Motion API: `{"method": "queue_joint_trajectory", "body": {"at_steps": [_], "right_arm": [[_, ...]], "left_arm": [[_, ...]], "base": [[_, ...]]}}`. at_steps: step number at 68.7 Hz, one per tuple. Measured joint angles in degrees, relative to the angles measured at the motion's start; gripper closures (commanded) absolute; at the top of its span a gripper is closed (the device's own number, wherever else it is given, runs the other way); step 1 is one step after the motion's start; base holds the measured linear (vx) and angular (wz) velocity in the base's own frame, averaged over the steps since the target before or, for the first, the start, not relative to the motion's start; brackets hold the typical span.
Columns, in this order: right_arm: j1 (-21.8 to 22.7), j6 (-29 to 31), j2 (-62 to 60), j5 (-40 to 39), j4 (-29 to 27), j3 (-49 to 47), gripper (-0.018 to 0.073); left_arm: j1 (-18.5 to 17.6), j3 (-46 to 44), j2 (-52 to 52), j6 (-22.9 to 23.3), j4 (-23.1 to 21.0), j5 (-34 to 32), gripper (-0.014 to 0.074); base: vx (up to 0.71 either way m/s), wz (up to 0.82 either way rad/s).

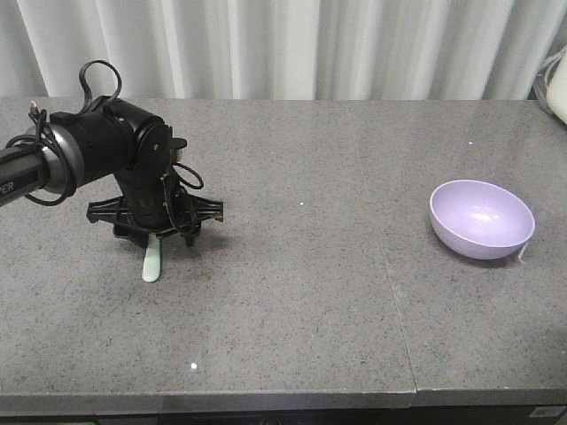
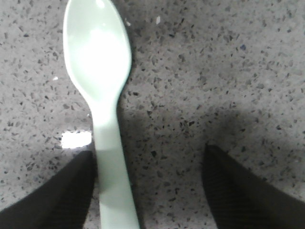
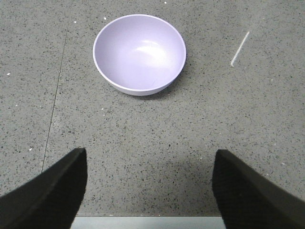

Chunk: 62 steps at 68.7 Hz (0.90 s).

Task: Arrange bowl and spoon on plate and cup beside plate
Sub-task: 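Lower the left gripper onto the spoon handle and close it, then lift the spoon with the left gripper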

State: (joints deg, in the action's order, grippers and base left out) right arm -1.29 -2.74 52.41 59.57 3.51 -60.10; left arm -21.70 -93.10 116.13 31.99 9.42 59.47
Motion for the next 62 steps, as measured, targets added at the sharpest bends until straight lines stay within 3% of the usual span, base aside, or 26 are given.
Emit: {"method": "queue_joint_trajectory", "body": {"at_steps": [23,40,62], "right_arm": [[0.0,0.0,0.0,0.0,0.0,0.0,0.0017],[0.0,0.0,0.0,0.05,0.0,0.0,0.0017],[0.0,0.0,0.0,0.05,0.0,0.0,0.0017]], "left_arm": [[0.0,0.0,0.04,0.05,0.12,0.42,0.0451],[0.0,0.0,0.04,0.05,0.8,0.44,0.057],[0.0,0.12,-0.77,-0.01,2.69,0.98,0.0604]], "base": [[0.0,0.0],[0.0,0.0],[0.0,0.0]]}}
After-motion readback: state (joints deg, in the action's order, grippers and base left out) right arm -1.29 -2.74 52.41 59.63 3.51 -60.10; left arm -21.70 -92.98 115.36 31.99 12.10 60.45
